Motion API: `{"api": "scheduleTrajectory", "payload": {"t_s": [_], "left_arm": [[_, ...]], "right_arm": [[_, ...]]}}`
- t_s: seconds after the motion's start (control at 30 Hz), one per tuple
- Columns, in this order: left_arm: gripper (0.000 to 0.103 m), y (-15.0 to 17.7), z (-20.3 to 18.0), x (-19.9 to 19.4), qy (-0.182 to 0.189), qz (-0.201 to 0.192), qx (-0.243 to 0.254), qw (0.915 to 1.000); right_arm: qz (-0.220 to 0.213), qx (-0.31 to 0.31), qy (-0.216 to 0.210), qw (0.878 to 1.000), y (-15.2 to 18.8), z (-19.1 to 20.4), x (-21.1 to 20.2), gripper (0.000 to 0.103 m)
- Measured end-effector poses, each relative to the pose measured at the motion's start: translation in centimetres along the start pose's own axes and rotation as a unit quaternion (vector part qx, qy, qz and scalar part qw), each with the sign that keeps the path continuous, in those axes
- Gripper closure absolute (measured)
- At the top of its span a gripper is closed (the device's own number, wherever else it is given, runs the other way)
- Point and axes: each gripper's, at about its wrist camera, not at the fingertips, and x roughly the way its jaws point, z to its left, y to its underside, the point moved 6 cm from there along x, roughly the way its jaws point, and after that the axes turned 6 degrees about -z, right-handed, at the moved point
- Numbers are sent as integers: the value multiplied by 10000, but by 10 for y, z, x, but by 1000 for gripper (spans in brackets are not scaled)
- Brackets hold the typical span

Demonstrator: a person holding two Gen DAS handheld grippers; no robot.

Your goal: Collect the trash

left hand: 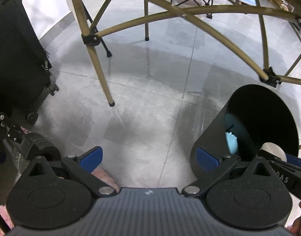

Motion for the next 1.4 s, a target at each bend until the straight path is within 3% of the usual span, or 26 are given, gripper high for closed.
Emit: {"api": "scheduleTrajectory", "payload": {"t_s": [0.33, 0.63, 0.7, 0.77, 0.93, 1.4], "left_arm": [[0, 6, 7, 10, -135, 149, 37, 9998], [0, 8, 7, 13, -153, 211, 65, 9996], [0, 8, 7, 14, -150, 211, 63, 9996], [0, 8, 6, 14, -155, 214, 65, 9996], [0, 10, 5, 14, -146, 230, 63, 9996], [0, 9, 0, 13, -111, 210, 108, 9997]], "right_arm": [[342, 134, 38, 9993, 5, 2, 17, 48], [370, 165, -33, 9992, 3, 7, 21, 46], [354, 188, -75, 9992, 2, 8, 19, 38], [305, 205, -55, 9993, 1, 7, 16, 18], [299, 132, -49, 9995, -1, 7, 15, 0], [364, 110, -54, 9993, 1, 4, 15, 0]]}}
